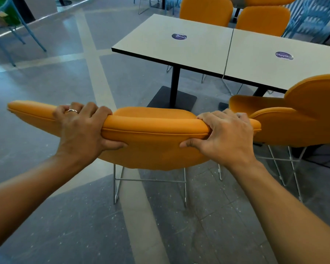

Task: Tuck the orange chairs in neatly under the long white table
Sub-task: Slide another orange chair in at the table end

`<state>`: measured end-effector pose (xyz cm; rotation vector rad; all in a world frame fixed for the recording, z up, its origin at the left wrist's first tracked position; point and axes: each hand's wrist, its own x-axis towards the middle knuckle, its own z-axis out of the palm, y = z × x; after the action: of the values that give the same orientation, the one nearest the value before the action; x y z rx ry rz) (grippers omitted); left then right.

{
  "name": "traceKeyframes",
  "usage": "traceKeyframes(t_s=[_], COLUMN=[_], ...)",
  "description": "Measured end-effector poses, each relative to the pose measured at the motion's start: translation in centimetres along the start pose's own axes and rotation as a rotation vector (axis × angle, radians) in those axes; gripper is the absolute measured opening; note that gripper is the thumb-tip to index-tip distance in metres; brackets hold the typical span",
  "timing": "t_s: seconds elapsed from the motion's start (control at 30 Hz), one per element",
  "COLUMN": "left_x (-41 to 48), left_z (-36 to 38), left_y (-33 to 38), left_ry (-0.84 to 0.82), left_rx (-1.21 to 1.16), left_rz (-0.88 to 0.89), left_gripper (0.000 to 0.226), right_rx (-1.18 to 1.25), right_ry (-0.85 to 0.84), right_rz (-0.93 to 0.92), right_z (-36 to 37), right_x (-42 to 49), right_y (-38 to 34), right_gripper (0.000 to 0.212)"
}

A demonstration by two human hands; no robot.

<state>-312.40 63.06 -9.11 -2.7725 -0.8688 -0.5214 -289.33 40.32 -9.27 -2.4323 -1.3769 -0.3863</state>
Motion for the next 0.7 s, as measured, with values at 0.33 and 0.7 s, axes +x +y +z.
traceKeyframes(t_s=[0.33,0.7], left_x=[5.8,12.8], left_z=[3.2,6.1], left_y=[-2.6,-4.6], left_ry=[0.040,0.038], left_rx=[-0.002,-0.072], left_rz=[0.054,0.096], left_gripper=[0.080,0.079], right_rx=[-0.008,-0.017], right_ry=[0.041,0.057], right_rz=[0.062,0.061], right_z=[2.3,4.4], right_x=[4.7,10.8], right_y=[0.0,1.0], right_gripper=[0.079,0.077])
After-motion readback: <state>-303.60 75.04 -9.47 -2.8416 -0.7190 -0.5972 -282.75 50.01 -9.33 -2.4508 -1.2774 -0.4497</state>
